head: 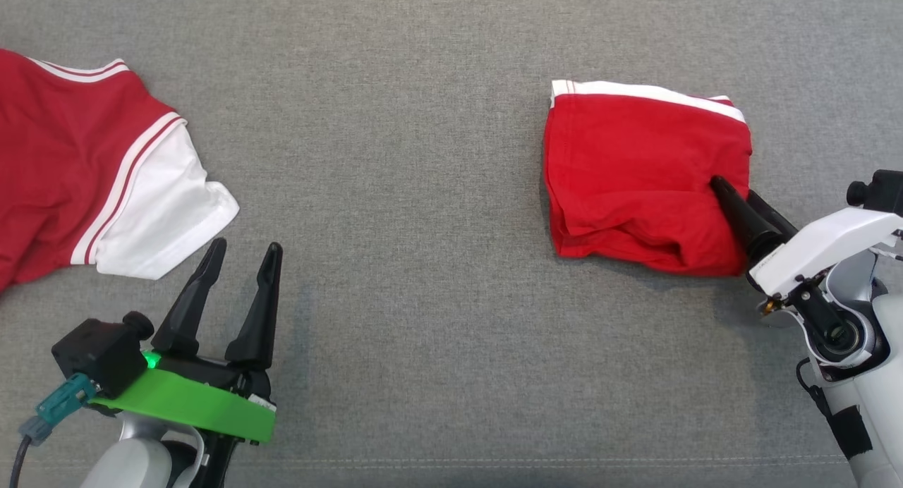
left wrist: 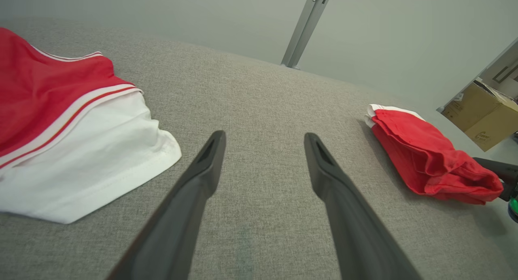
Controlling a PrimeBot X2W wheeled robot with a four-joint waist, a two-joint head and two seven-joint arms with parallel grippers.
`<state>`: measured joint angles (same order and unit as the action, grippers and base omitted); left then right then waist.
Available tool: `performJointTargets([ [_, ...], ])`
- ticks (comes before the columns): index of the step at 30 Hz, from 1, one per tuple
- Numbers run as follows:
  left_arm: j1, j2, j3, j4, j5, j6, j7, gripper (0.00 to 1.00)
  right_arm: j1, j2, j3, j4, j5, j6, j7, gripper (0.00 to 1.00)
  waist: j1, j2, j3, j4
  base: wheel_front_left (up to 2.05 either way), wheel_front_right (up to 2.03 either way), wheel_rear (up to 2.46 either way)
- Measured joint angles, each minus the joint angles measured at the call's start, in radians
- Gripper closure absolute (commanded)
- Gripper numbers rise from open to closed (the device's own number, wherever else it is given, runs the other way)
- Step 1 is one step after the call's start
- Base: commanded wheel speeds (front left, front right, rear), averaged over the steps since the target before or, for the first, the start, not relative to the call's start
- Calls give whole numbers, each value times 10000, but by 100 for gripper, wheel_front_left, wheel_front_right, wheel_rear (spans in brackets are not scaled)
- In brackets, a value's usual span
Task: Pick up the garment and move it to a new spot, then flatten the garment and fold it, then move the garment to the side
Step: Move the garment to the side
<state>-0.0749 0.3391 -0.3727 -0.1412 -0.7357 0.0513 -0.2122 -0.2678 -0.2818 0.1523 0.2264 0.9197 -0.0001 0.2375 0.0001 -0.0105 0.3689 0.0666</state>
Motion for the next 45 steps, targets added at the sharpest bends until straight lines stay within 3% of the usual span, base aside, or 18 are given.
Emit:
performJointTargets([
  [2,-152,-4,-81,10,0,-75,12,0,-141,56,-21,109,167,127,-8,100,0,0,40,92,0,0,0],
  [5,-277,-17,-96,36,0,-79,8,0,-401,-6,31,102,272,422,-4,100,0,0,61,230,0,0,0],
  [8,-275,-35,-81,61,0,-79,2,0,-710,-483,159,-19,31,623,136,100,0,0,51,325,0,0,0],
  [10,-274,-46,-73,59,0,-79,0,0,-815,-704,167,-88,-25,629,232,100,0,0,48,346,0,0,0],
  [14,-275,-59,-42,35,0,-73,0,0,-1446,-1894,123,-249,-585,596,871,100,0,0,111,363,0,0,0],
  [15,-275,-59,-42,35,0,-73,0,0,-1446,-1894,123,-249,-585,596,871,100,0,0,111,363,0,0,0],
  [18,-280,4,56,-207,0,-69,25,0,-2034,-2824,-46,-222,-986,134,1628,100,0,0,283,338,0,0,0],
  [19,-280,4,56,-207,0,-69,25,0,-2034,-2824,-46,-222,-986,134,1628,100,0,0,283,338,0,0,0],
  [27,-825,8,-73,-663,-10,-73,267,0,-2805,-4625,-418,199,-2111,-546,2502,100,0,0,930,324,0,0,0],
  [31,-913,-56,-38,-690,-82,-75,324,0,-2847,-5405,-531,562,-2546,-646,2761,100,0,0,1270,394,0,0,0],
  [36,-926,-86,117,-660,-180,-75,322,0,-2987,-5687,-499,736,-2918,-721,2842,100,0,0,1636,506,0,0,0],
  [37,-944,-86,132,-621,-180,-75,318,0,-2987,-5728,-426,805,-3166,-725,2836,64,0,0,1746,535,0,0,0],
  [38,-953,-90,132,-593,-182,-81,316,0,-2986,-5753,-389,857,-3302,-729,2821,19,1,0,1787,545,0,0,0],
  [39,-960,-92,130,-571,-182,-82,311,0,-2986,-5756,-382,905,-3367,-744,2807,0,1,0,1815,553,0,0,0],
  [45,-1156,-102,186,-320,-182,-159,245,0,-2970,-5609,-267,1220,-3605,-825,2424,0,1,0,1761,518,0,0,0],
])
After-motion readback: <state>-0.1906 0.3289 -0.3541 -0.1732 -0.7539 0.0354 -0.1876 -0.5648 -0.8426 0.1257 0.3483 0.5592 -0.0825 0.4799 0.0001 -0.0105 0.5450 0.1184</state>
